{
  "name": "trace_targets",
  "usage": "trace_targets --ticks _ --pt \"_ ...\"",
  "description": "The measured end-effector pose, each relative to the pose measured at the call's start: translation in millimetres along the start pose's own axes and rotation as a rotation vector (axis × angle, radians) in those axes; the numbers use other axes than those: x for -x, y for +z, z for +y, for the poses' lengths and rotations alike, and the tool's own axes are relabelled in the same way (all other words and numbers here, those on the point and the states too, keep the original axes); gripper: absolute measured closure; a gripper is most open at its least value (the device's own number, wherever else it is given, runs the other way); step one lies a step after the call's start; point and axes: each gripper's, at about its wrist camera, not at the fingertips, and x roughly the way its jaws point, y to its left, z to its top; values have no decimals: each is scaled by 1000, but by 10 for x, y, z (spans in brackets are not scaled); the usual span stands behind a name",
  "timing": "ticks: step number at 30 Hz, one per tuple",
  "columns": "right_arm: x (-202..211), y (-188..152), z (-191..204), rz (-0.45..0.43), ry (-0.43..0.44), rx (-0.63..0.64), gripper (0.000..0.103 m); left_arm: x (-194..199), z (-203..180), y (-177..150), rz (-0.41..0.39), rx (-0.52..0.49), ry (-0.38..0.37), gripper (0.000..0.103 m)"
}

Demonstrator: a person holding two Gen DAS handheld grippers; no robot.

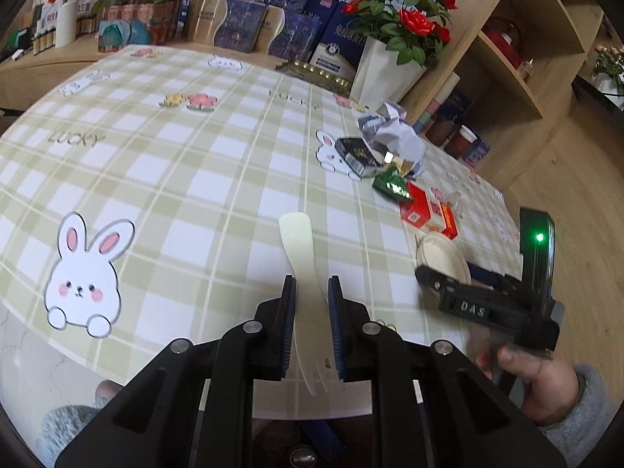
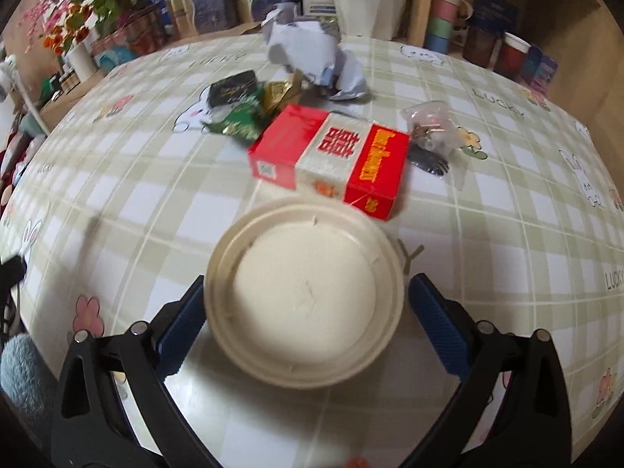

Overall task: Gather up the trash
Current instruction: 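Grasp the white paper plate rim with the right gripper while the left holds the fork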

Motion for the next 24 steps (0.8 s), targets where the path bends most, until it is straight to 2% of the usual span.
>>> trace_targets --ticks 3,9,15,20,22,23,24 --pt "-3 -16 -13 -24 11 8 4 -64 -73 -60 18 -30 -4 86" --pt "-16 7 -30 -18 13 1 4 -137 -188 -115 38 -64 -19 86" --pt "-25 8 -20 -23 14 13 4 -95 -248 -136 41 -69 -37 86" --pt "-37 47 -3 10 8 25 5 23 -325 -131 29 -90 -54 86" --pt "-23 56 12 19 20 34 9 115 -345 -133 15 -103 -62 86" --pt "11 56 55 17 19 56 16 160 -348 -133 8 -106 -65 86" --pt "33 48 95 17 9 74 18 220 -342 -140 1 -107 -69 86"
